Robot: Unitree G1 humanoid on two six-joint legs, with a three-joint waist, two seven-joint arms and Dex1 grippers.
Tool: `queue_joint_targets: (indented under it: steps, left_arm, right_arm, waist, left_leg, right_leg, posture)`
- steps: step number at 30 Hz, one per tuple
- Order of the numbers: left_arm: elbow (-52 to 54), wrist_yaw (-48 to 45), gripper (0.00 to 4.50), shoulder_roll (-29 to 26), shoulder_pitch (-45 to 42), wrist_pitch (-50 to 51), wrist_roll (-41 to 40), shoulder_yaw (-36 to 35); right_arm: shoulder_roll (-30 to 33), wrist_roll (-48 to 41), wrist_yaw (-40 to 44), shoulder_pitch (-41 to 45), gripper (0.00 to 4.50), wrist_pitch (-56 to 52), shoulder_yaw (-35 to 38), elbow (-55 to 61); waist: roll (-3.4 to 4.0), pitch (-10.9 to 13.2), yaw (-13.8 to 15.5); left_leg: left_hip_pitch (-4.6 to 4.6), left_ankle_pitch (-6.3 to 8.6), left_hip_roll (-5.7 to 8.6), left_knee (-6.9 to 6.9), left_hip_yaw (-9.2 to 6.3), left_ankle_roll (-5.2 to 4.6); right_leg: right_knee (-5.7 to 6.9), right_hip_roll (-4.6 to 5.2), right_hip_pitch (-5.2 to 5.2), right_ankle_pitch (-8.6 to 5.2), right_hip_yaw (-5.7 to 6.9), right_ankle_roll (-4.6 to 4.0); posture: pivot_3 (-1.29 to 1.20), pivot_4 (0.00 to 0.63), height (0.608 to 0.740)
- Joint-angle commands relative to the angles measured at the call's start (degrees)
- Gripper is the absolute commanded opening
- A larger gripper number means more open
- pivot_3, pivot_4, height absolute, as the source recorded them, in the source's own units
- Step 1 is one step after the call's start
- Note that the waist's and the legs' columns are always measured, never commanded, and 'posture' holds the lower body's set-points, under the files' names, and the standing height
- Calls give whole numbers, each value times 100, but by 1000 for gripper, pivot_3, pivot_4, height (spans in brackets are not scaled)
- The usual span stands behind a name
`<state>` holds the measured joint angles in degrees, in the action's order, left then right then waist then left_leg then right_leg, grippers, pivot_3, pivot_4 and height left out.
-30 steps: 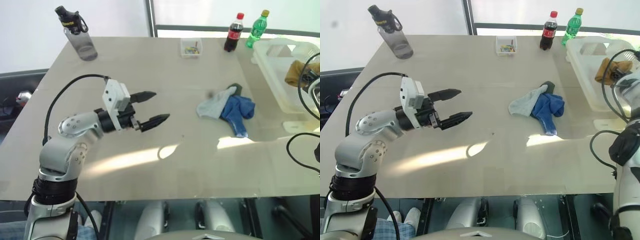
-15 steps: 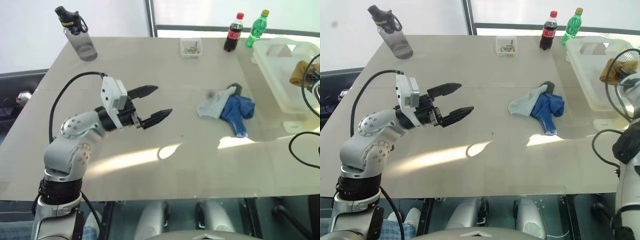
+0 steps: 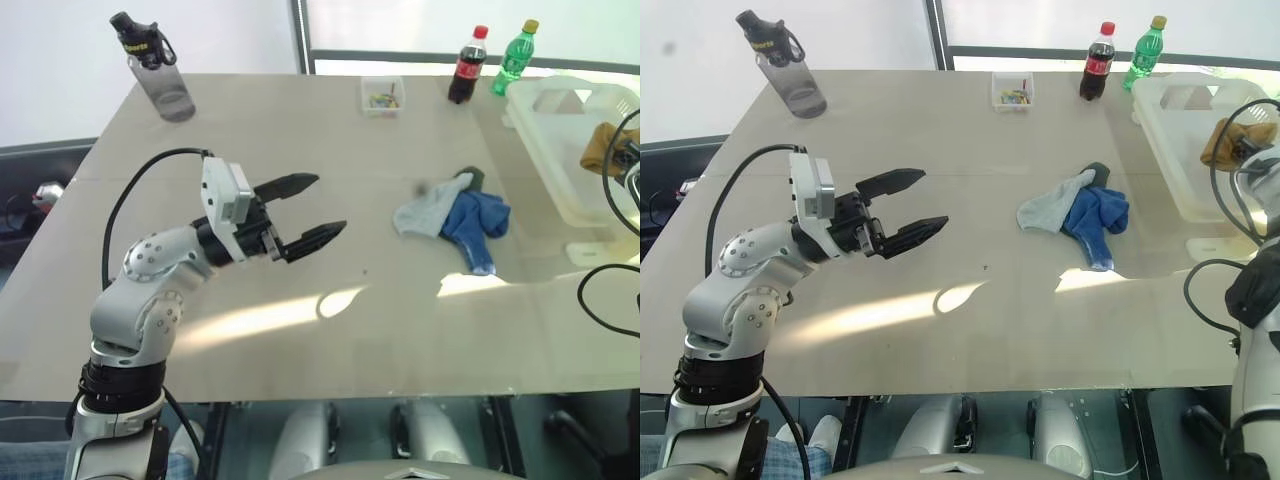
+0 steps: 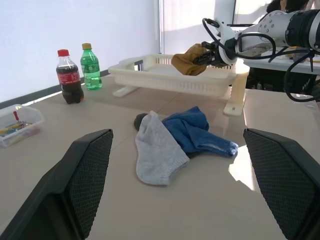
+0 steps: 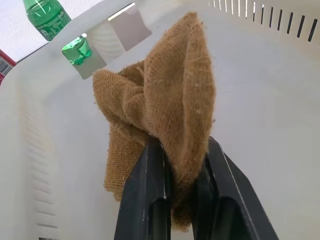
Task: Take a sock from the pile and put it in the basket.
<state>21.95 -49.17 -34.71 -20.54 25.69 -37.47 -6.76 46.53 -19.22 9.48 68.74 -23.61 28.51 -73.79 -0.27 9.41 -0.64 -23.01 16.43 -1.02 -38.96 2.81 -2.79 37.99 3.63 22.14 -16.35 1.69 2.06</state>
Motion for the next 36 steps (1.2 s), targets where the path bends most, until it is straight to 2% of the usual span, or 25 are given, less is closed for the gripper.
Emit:
queue_joint_targets:
  steps: [1,2,3,4,6,12,16,23,25,28,30,32,36]
  left_arm:
    - [251,-49,4500,-42,-28,-111,-95,-116]
    - [255,-56,4500,-46,-23,-110,-98,-115]
    - [261,-66,4500,-51,-13,-110,-101,-118]
    - [264,-73,4500,-54,-6,-110,-102,-121]
    - [242,-87,4500,-54,-22,-112,-98,-116]
    - [224,-100,4500,-45,-42,-124,-98,-111]
    - [230,-110,4500,-46,-33,-129,-101,-108]
    - [231,-114,4500,-46,98,-149,-59,-78]
    - [274,-96,4500,-74,142,-39,-113,-62]
    - [345,-81,4500,-74,272,-5,-103,-6]
    - [405,-23,4500,-16,345,-41,-99,-1]
    - [428,204,4500,140,392,-166,-50,-90]
    - [517,469,4500,200,657,-96,-46,-210]
  right_arm:
    - [187,-5,15,226,2596,105,58,84]
    - [187,-7,23,224,2689,100,60,85]
    - [189,-3,35,219,3223,100,56,89]
    - [190,2,43,216,3430,101,54,91]
    - [193,14,54,206,4431,122,53,90]
    - [235,239,98,161,4478,386,-129,136]
    - [240,560,487,130,4478,821,-483,251]
    - [131,613,2602,-352,4478,915,-980,936]
    - [71,391,3371,-722,4478,582,-1057,1531]
    - [-44,-155,4350,-1852,4478,-40,-1156,3310]
    - [-68,-813,4848,-2727,4478,-904,-1128,4680]
    - [-72,-1258,4961,-3432,4478,-1488,-1068,5719]
    - [-152,-1506,4725,-4385,4478,-1677,-897,6858]
  waist:
    - [0,0,-1]
    - [0,0,-1]
    - [0,0,-1]
    - [0,0,-1]
    - [0,0,-1]
    - [0,0,-1]
    - [0,0,-5]
    - [1,0,-8]
    - [1,0,1]
    - [0,-1,29]
    - [2,-1,48]
    - [5,-5,73]
    - [4,-5,74]
  left_leg:
    - [0,0,0,0,0,0]
    - [0,0,0,0,0,0]
    - [0,0,0,0,0,0]
    - [0,0,0,0,0,0]
    - [0,0,0,0,0,0]
    - [0,0,0,-1,0,0]
    - [1,0,0,-1,0,0]
    - [4,0,-3,-2,0,0]
    - [4,0,-4,-4,-1,0]
    - [0,0,-7,-8,-8,0]
    - [-2,0,-8,-13,-7,0]
    - [-5,0,-10,-17,-12,0]
    - [31,1,-16,-25,-17,-1]
  right_leg:
    - [0,0,0,0,0,0]
    - [0,0,0,0,0,0]
    - [0,-1,0,0,0,0]
    - [0,-1,0,0,0,0]
    - [0,-1,0,0,0,0]
    - [0,-1,0,0,0,0]
    - [0,-1,0,0,0,0]
    - [1,-4,-1,0,-2,1]
    - [1,-3,-2,0,0,1]
    - [2,-1,-3,1,5,1]
    - [5,1,-3,1,5,1]
    - [7,2,-3,1,9,1]
    - [12,1,-41,2,13,2]
  posture:
    - [0,150,740]
    - [0,150,740]
    - [0,150,740]
    - [0,150,740]
    - [0,150,740]
    - [0,150,740]
    - [0,150,740]
    - [0,150,740]
    - [0,150,740]
    - [0,150,740]
    - [0,150,740]
    - [0,150,740]
    - [0,150,740]
